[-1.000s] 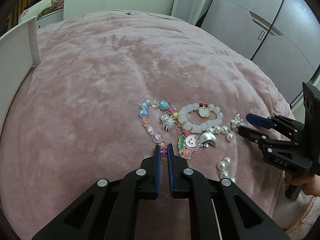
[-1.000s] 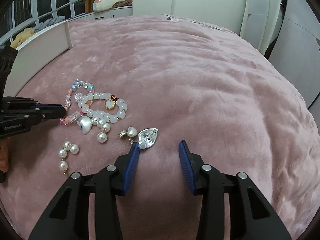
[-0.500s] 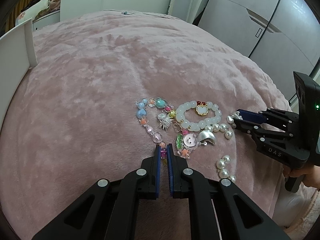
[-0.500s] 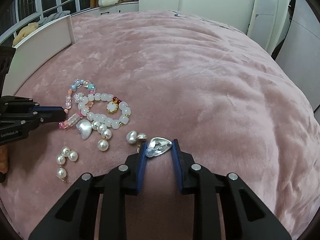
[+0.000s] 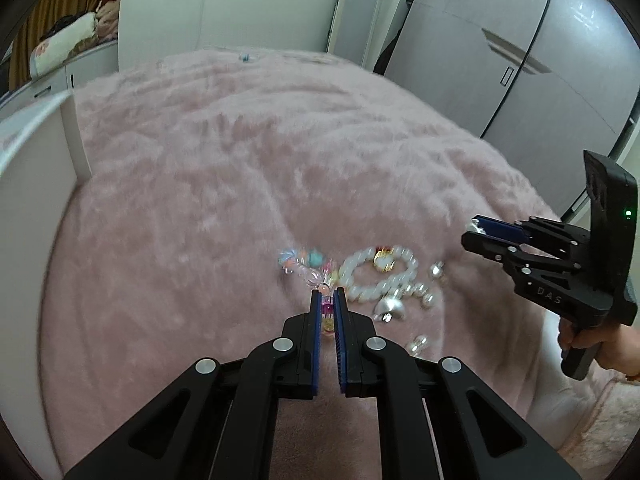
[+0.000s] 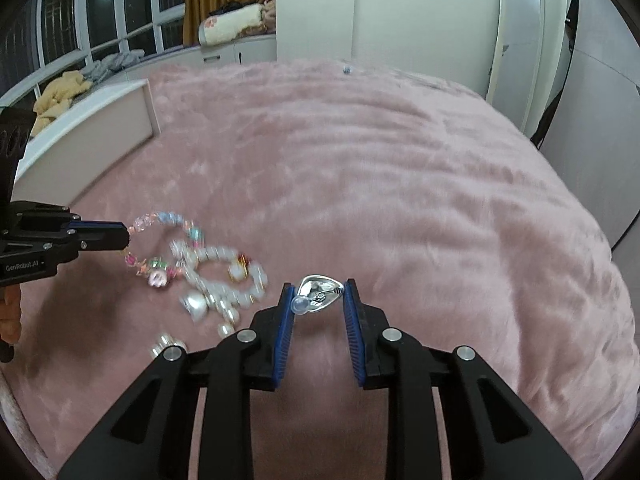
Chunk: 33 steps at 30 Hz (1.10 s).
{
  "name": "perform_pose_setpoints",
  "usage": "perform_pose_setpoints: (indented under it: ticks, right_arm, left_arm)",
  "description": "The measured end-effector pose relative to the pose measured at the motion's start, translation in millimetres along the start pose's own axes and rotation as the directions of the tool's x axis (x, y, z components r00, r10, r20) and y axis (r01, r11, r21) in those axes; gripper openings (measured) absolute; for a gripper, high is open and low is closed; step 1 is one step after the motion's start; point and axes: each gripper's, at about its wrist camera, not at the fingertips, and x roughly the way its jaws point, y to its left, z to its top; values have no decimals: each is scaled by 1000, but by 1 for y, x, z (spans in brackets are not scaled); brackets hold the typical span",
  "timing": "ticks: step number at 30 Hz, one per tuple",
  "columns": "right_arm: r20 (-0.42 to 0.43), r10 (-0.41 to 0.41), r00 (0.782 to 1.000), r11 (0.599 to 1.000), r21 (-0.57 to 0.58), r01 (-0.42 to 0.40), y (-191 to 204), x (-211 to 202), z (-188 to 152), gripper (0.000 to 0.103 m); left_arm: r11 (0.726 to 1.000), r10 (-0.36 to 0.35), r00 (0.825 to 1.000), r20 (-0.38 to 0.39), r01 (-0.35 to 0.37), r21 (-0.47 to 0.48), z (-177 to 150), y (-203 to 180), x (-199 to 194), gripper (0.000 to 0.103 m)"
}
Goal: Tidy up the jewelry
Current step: 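Carry bracelet with left tool into white box while right tool carries pendant there, open both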
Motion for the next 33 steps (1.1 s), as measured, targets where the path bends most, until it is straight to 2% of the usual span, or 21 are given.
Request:
perform_pose_setpoints:
  ticks: [3, 10, 17, 20, 26, 33]
  right_arm:
    - [33, 9, 999, 1000, -6, -9, 3, -9, 14, 25]
    - [106, 62, 992, 997, -41, -58, 26, -27, 54, 25]
    - [148, 152, 977, 982, -132, -132, 76, -36, 105, 25]
    - [165, 207, 964, 972, -148, -184, 102, -41, 131, 25]
    - [174, 322, 931, 942, -153, -298, 158, -37, 180, 25]
    - [120, 402, 908, 909, -170, -380, 224, -16, 215, 25]
  left_arm:
    - [1000, -20, 999, 28, 20, 4, 11, -3, -14, 11]
    - [1000, -6, 995, 104, 4, 23, 41, -3, -56, 11]
    - [998, 53, 980, 193, -56, 10, 65, 16, -119, 11]
    - [996, 88, 969, 232, -87, -12, 74, 33, -152, 11]
    - [977, 212, 938, 275, -192, -96, 81, 84, -209, 11]
    - [931, 334, 917, 216, -286, -228, 57, 162, -225, 11]
